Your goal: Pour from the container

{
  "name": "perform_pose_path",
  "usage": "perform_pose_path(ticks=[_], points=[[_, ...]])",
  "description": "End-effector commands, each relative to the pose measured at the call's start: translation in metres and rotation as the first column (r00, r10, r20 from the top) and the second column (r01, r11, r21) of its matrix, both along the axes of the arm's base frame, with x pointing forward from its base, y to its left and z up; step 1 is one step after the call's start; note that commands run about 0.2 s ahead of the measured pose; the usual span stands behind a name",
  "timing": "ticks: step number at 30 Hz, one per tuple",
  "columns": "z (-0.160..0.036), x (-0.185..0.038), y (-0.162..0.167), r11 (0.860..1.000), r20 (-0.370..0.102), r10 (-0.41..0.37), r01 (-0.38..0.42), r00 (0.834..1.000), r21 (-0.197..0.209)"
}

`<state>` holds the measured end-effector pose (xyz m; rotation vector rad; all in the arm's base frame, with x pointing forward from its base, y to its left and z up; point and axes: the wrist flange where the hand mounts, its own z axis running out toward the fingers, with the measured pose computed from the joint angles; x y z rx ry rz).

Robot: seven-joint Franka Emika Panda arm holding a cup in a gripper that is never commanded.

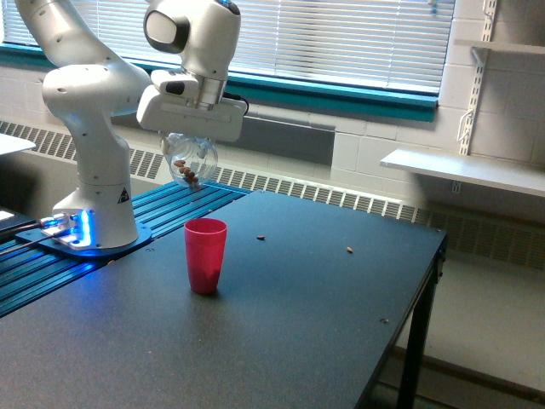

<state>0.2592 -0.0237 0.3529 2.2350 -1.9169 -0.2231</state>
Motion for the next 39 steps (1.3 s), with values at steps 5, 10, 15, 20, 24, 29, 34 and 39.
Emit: perform_pose_path(ticks=[5, 10, 15, 20, 24, 29, 34, 39], points=[[0.001, -0.004, -0.009, 1.000, -0.054, -0.007, 0.006, 0.999, -0.013], [0.006, -0.003, -0.013, 1.000, -0.064, -0.004, 0.003, 0.998, -0.018], [0.008, -0.001, -0.016, 1.000, -0.076, -0.002, 0.000, 0.997, -0.018], [0.008, 0.002, -0.017, 1.000, -0.079, -0.004, 0.003, 0.997, -0.013], [0.007, 0.005, -0.019, 1.000, -0.075, 0.003, -0.004, 0.997, -0.009], [0.007, 0.011, -0.021, 1.000, -0.059, 0.013, -0.014, 0.998, -0.009], [0.005, 0.019, -0.024, 0.999, -0.012, 0.029, -0.030, 0.999, -0.015], [0.002, 0.027, -0.026, 0.999, 0.029, 0.046, -0.046, 0.999, -0.020]])
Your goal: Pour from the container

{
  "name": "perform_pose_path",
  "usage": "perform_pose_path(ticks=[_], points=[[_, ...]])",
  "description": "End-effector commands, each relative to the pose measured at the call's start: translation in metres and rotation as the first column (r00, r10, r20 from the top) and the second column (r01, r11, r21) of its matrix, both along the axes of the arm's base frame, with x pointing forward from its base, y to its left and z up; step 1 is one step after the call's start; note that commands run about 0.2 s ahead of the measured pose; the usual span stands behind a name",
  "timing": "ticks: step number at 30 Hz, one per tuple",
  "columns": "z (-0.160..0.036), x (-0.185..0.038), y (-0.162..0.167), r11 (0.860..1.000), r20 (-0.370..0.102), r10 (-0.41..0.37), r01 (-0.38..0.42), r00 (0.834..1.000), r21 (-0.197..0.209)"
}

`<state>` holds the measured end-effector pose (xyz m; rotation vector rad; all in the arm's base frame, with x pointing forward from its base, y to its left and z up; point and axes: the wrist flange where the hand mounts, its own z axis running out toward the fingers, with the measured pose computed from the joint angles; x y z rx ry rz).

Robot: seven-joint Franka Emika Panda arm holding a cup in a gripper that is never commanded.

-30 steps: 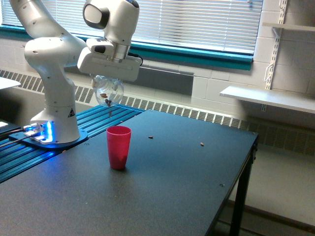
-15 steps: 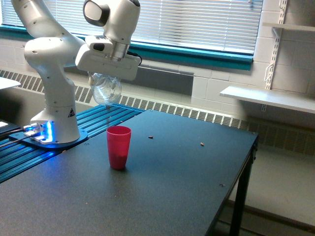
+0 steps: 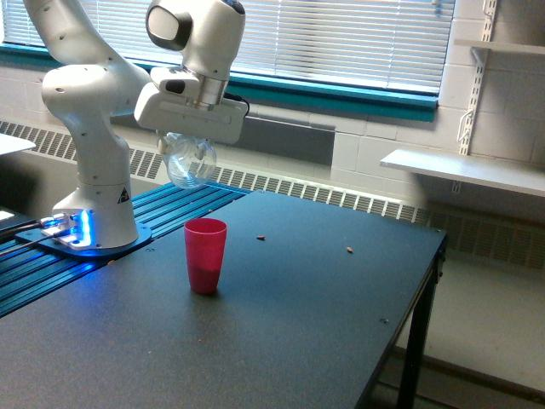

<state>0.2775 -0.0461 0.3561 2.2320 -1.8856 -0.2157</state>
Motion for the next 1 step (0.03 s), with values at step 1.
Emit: perform_pose_path(ticks=[1], points=[[-0.0022, 0.0094, -0.0036, 1.000, 0.042, 0.030, -0.030, 0.999, -0.001]])
